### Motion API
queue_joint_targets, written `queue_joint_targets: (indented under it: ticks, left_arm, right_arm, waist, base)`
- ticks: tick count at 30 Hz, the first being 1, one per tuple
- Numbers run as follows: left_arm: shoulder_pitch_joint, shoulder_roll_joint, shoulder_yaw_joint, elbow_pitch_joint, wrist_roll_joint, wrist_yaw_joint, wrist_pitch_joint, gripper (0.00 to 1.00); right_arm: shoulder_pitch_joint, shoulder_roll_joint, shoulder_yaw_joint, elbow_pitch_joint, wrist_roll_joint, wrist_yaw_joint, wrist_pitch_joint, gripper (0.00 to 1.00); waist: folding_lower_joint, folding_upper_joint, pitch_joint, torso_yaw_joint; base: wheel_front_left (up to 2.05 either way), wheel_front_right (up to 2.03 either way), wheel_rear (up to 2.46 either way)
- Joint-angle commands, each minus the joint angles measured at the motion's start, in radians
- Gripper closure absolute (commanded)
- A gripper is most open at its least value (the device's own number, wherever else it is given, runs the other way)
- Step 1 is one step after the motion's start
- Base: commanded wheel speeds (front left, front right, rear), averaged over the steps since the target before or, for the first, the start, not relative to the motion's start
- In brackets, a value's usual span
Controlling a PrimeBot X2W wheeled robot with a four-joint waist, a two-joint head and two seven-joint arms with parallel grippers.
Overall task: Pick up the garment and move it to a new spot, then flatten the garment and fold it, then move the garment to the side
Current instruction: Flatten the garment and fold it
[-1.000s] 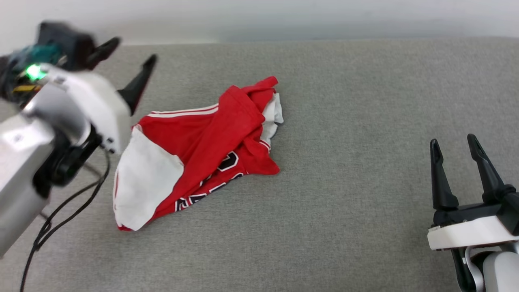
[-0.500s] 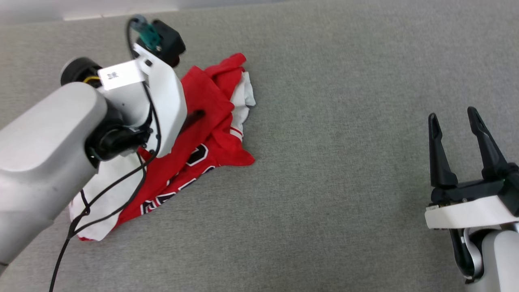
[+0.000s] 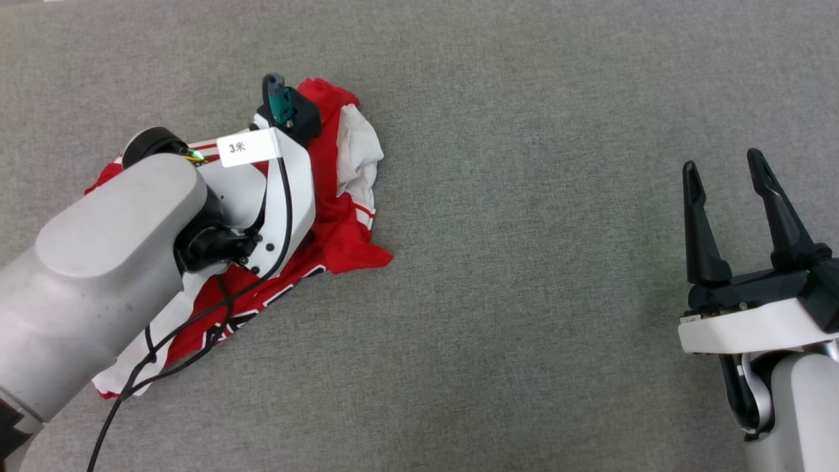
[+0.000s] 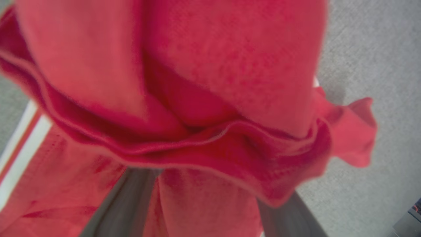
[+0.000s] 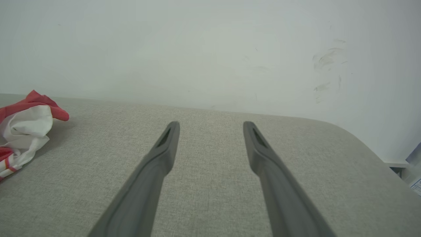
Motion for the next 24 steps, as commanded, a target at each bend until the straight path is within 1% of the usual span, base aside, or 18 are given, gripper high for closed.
queue_joint_targets:
  ticks: [1, 2, 3, 6, 10, 16, 21, 24]
  left_arm:
    - [0.077, -0.022, -0.062, 0.030, 0.010, -0.007, 0.006, 0.00]
    - [0.071, -0.023, -0.062, 0.032, 0.018, -0.008, -0.007, 0.78]
    - [0.065, -0.025, -0.060, 0.036, 0.017, -0.009, -0.020, 1.00]
    - [0.026, -0.029, -0.041, 0.032, 0.022, -0.010, -0.080, 1.00]
    - [-0.045, -0.034, -0.005, 0.007, 0.043, -0.010, -0.196, 1.00]
    - [-0.099, -0.053, 0.028, -0.048, 0.064, -0.010, -0.367, 1.00]
    - [-0.100, -0.091, -0.002, -0.098, 0.099, -0.010, -0.446, 1.00]
    - [-0.073, -0.135, -0.033, -0.126, 0.130, -0.010, -0.472, 1.00]
  right_arm:
    - [-0.015, 0.008, 0.001, 0.003, -0.002, 0.000, -0.002, 0.00]
    - [-0.017, 0.008, 0.002, 0.004, -0.003, 0.000, -0.002, 0.00]
    - [-0.018, 0.008, 0.003, 0.007, -0.003, 0.000, -0.002, 0.00]
    - [-0.016, 0.006, 0.006, 0.013, -0.004, 0.000, -0.002, 0.00]
    - [0.004, -0.001, -0.004, 0.019, -0.006, 0.000, -0.002, 0.00]
    - [0.033, -0.008, -0.026, 0.018, -0.005, 0.000, -0.002, 0.00]
    - [0.052, -0.008, -0.036, 0.015, -0.004, 0.000, -0.002, 0.00]
    - [0.062, -0.006, -0.042, 0.013, -0.003, 0.000, -0.002, 0.00]
  waist:
    - [0.0001, 0.0000, 0.001, -0.002]
    - [0.0001, 0.0000, 0.000, -0.002]
    - [0.0001, 0.0000, -0.003, -0.002]
    - [0.0001, 0.0000, -0.022, -0.003]
    - [0.0001, 0.0000, -0.062, 0.004]
    - [0.0001, 0.0000, -0.124, 0.015]
    - [0.0001, 0.0000, -0.154, 0.024]
    - [0.0001, 0.0000, -0.164, 0.029]
  base:
    - [0.00, 0.00, 0.00]
    - [0.00, 0.00, 0.00]
    - [0.00, 0.00, 0.00]
    - [0.00, 0.00, 0.00]
    - [0.00, 0.00, 0.00]
    - [0.00, 0.00, 0.00]
    - [0.00, 0.00, 0.00]
    - [0.00, 0.00, 0.00]
